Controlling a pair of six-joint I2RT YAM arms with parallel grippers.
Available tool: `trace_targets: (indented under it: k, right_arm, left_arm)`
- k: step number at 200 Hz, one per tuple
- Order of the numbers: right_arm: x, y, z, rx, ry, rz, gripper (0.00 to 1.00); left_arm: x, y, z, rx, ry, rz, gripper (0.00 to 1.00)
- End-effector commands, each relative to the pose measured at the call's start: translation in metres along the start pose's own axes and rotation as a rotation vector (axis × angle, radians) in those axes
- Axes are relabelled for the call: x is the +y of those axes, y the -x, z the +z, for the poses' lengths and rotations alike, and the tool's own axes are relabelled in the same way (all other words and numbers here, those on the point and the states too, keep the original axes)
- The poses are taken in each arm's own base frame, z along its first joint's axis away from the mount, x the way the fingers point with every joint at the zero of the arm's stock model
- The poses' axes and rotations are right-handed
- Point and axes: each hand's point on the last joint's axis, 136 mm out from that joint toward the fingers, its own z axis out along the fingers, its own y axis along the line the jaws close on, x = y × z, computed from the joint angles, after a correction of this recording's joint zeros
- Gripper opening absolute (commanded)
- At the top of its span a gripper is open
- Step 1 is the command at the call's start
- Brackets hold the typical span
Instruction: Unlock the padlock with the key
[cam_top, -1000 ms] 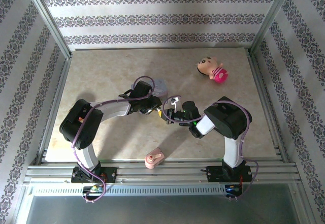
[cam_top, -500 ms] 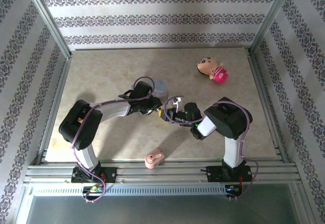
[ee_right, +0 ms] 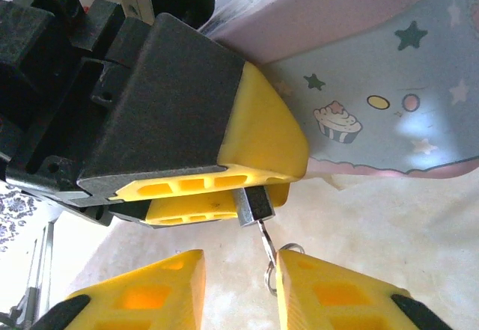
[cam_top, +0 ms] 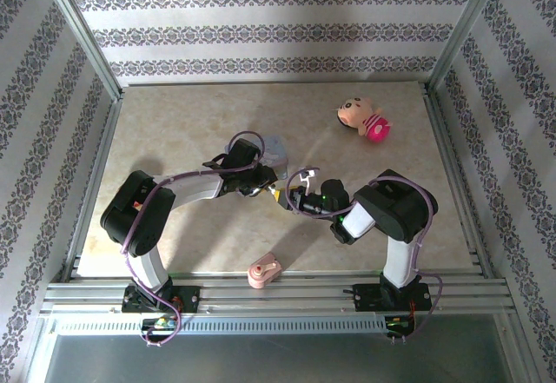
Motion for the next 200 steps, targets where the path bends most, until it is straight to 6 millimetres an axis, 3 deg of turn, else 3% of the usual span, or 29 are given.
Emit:
trace_targets:
  k: [1,93,142,200]
  right_arm:
    - [0.008,0.011,0.008,-0.032,0.042,-0.011,0.29]
    - [-0.001,0.001,0.007,-0.019,0.018,0.012,0.25]
    - [0.000,-0.006,0.005,-0.011,0.007,0.009,0.29]
    - [0.003,-0.003,0.013,-0.016,0.022,0.005,0.20]
  left_arm:
    - [-0.006,-0.004,-0.008,0.036,-0.029,-0.014,0.17]
    - [-0.009,-0.005,-0.008,0.042,-0.043,-0.017,0.17]
    - [-0.008,-0.005,-0.007,0.043,-0.042,-0.021,0.17]
    - [-0.009,-0.006,-0.007,0.049,-0.046,-0.020,0.17]
